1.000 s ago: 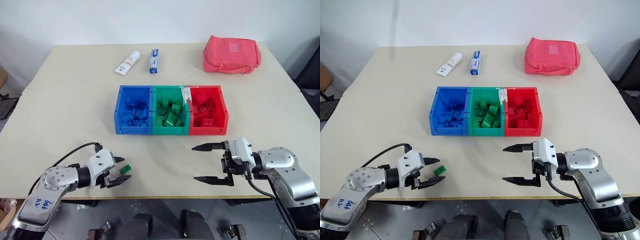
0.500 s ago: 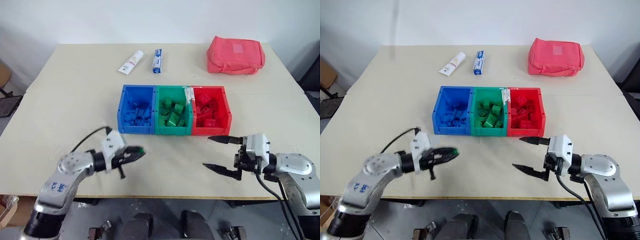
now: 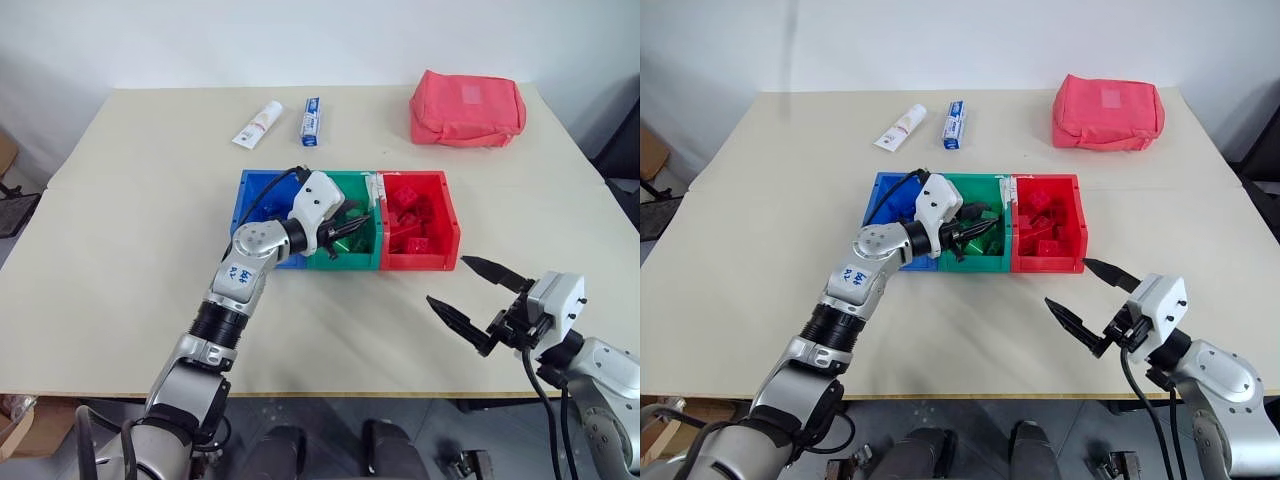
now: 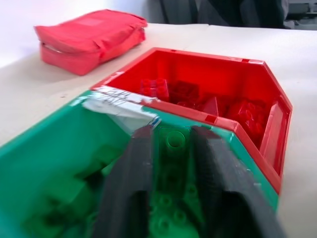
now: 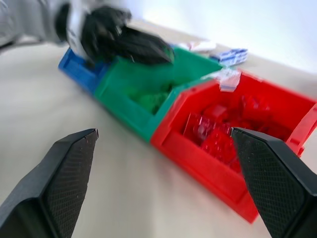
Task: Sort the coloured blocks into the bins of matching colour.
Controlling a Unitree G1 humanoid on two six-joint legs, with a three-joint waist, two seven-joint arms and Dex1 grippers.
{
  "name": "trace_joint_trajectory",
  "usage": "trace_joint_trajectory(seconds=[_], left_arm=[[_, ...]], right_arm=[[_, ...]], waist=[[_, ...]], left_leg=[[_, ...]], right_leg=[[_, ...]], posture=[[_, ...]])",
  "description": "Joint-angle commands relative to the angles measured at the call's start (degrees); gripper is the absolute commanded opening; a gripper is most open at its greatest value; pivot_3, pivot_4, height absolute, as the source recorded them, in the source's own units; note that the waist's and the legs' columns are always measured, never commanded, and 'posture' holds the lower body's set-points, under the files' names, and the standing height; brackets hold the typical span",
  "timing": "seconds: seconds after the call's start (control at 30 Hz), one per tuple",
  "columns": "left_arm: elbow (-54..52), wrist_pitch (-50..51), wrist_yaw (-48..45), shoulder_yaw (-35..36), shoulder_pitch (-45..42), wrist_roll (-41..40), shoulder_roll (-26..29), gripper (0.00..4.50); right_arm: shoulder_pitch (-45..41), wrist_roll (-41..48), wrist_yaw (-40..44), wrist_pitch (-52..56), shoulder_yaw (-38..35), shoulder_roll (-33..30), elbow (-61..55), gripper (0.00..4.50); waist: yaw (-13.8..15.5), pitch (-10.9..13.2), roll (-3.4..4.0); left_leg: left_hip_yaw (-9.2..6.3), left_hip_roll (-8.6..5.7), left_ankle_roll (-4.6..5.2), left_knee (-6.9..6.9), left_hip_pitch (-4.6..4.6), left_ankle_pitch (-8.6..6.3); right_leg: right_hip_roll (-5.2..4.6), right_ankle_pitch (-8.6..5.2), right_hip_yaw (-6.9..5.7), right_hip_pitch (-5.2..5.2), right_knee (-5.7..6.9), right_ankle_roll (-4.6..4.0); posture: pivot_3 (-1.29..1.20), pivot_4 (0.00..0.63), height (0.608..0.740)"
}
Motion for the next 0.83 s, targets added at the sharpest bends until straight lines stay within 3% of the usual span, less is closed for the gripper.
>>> trace_joint_trajectory(seconds=[0.03,0.17,0.3,0.53,0.83], left_arm=[[-1.2,-2.7,-4.0,1.3,-0.7,-2.1,0.0,2.58],[-7.7,-4.1,-10.2,3.0,3.4,-5.4,3.5,3.71],[-19.9,-6.3,-20.4,9.9,15.8,-12.5,14.5,3.71],[-24.1,-6.8,-21.0,21.4,30.9,-14.0,26.3,3.71],[-24.0,-11.3,-17.3,30.8,42.7,-13.7,27.8,3.71]], right_arm=[[1.6,0.3,-0.4,0.5,0.0,-0.4,-3.5,4.5],[1.3,-0.4,0.3,0.1,0.5,-1.2,-3.3,4.5],[-1.9,-0.7,3.3,-0.7,1.1,-3.0,0.7,4.5],[-8.0,-1.7,9.4,-2.8,3.4,-5.4,8.4,4.5],[-13.2,-1.7,15.0,-3.7,4.6,-7.0,15.1,4.5]], waist=[[-0.2,0.0,0.0],[-0.7,0.0,0.01],[-2.2,0.0,0.08],[-0.8,0.0,0.06],[-0.5,0.0,0.06]], left_leg=[[0.0,0.0,0.0,0.0,0.0,0.0],[0.01,0.01,0.0,0.07,0.02,0.0],[0.07,0.09,-0.03,0.01,0.08,0.0],[-0.13,0.02,-0.03,-0.07,0.12,0.07],[-0.13,0.03,0.0,-0.18,0.09,0.04]], right_leg=[[0.0,0.0,0.0,0.0,0.01,0.0],[0.0,0.0,0.02,0.0,0.08,0.0],[0.05,0.0,0.14,-0.04,0.11,-0.01],[-0.06,-0.04,0.0,0.07,0.04,-0.09],[-0.12,-0.04,-0.04,0.07,-0.1,-0.08]], posture=[[0.0,0.15,0.74],[0.0,0.15,0.74],[0.0,0.15,0.74],[0.0,0.15,0.74],[0.0,0.15,0.74]])
